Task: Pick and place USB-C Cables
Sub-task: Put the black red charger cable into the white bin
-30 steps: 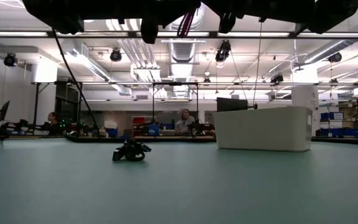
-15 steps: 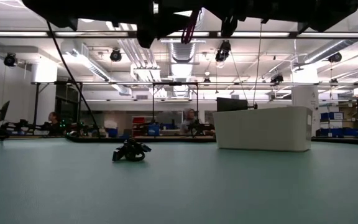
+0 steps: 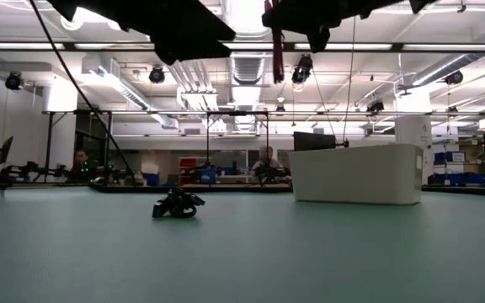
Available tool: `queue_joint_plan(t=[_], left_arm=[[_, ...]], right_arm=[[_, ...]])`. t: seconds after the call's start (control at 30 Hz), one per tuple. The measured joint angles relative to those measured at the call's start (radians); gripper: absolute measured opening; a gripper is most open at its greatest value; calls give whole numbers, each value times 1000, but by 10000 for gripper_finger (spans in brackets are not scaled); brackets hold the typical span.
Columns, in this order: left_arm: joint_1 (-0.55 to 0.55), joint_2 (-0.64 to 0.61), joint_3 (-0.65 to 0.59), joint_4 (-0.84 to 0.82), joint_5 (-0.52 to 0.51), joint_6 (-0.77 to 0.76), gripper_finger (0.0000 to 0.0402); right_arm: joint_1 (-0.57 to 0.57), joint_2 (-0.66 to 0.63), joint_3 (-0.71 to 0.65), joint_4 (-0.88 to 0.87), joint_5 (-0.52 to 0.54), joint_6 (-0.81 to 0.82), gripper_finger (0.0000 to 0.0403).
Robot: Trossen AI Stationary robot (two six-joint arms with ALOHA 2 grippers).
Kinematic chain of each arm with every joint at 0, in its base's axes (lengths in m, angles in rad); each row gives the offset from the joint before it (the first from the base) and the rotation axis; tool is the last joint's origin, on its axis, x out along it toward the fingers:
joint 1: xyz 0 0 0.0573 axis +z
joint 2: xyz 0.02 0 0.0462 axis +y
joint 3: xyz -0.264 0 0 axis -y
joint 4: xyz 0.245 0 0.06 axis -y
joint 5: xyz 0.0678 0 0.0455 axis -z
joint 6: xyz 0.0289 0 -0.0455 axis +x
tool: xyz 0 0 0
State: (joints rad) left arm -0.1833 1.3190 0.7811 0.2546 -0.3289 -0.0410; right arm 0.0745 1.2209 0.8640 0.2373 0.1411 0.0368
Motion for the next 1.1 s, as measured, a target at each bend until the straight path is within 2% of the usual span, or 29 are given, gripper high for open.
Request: queue_joint_plan(t=[0.27,0.43,0.57,0.83,1.1], left_arm=[[0,-106,-1,-84,-116,25,246],[0,-137,-1,-85,-205,32,246],[1,-142,-1,-84,-242,32,246],[0,-144,-1,-86,-362,29,246],[0,-145,-1,-86,-362,29,246]], right_arm=[[-17,44,284,-597,69,81,18],[-54,84,418,-841,62,137,18],[-107,124,497,-987,16,184,18],[-248,211,554,-1189,-164,255,18],[-373,299,554,-1358,-228,267,18]])
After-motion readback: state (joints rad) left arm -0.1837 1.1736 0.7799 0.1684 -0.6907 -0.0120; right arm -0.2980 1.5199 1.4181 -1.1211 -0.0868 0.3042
